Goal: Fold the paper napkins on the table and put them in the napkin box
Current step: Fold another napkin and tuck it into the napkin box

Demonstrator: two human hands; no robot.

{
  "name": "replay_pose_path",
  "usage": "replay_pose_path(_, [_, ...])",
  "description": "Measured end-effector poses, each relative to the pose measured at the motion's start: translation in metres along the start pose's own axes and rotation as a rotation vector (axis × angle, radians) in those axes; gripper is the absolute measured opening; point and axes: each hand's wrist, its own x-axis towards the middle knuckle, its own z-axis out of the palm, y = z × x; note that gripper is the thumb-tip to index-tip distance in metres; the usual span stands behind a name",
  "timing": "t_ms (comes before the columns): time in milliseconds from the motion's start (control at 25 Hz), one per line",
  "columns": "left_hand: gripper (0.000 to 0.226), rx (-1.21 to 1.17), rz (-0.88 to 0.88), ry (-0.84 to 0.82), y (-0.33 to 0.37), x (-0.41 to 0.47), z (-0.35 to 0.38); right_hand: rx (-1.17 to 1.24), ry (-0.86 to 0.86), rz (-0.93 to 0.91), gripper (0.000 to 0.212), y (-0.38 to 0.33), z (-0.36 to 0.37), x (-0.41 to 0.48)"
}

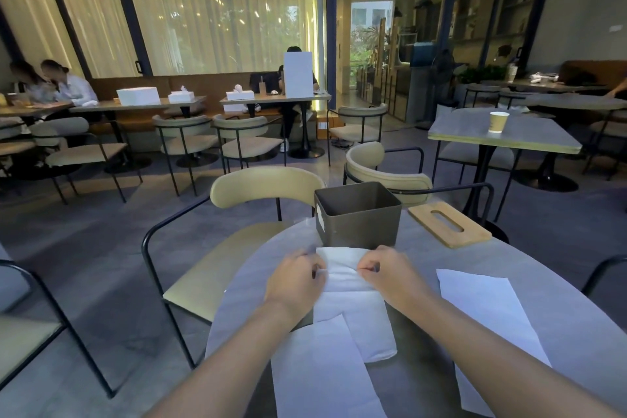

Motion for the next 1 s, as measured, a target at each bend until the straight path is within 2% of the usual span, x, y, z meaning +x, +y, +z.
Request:
replay_pose_path(80, [0.018,-0.039,-0.013,0.018,0.003,-0.001,0.001,0.007,-0.016,0.031,0.018,0.0,0.0,-0.001])
replay_pose_path(160, [0.019,-0.068,0.017,0.047,0.005,-0.002,-0.001,0.121,0.053,0.083,0.008,-0.005,-0.009,-0.004])
replay_pose_path(200, [0.02,-0.101,0.03,0.072,0.007,-0.001,-0.005,0.218,0.1,0.11,0.013,-0.008,-0.015,-0.006])
replay_pose_path(240, [0.02,-0.156,0.039,0.111,0.01,-0.001,-0.011,0.316,0.116,0.151,0.026,-0.011,-0.021,-0.008])
replay_pose_path(400, [0.016,-0.335,0.057,0.217,0.024,0.004,-0.046,0.735,-0.027,0.336,0.059,-0.023,-0.037,-0.013])
replay_pose_path(440, [0.014,-0.348,0.059,0.214,0.028,0.003,-0.055,0.783,-0.046,0.321,0.055,-0.028,-0.041,-0.016])
replay_pose_path(560, [0.004,-0.423,0.048,0.227,0.038,0.002,-0.072,0.852,-0.004,0.256,0.027,-0.044,-0.056,-0.021])
replay_pose_path(600, [0.014,-0.486,0.005,0.232,0.04,0.001,-0.076,0.88,0.014,0.247,0.024,-0.047,-0.06,-0.02])
replay_pose_path(680, [0.036,-0.6,-0.15,0.155,0.046,-0.003,-0.084,0.935,0.041,0.24,0.024,-0.05,-0.066,-0.017])
replay_pose_path(760, [0.045,-0.665,-0.282,-0.037,0.051,-0.01,-0.091,0.977,0.054,0.251,0.026,-0.054,-0.072,-0.016])
replay_pose_path(840, [0.044,-0.754,-0.328,-0.199,0.052,-0.014,-0.091,1.008,0.023,0.252,0.026,-0.057,-0.078,-0.018])
replay_pose_path(880, [0.04,-0.785,-0.315,-0.228,0.051,-0.014,-0.09,1.016,-0.011,0.251,0.027,-0.058,-0.08,-0.02])
replay_pose_path(1000, [0.025,-0.873,-0.234,-0.202,0.046,-0.01,-0.086,1.039,-0.113,0.248,0.033,-0.058,-0.083,-0.022])
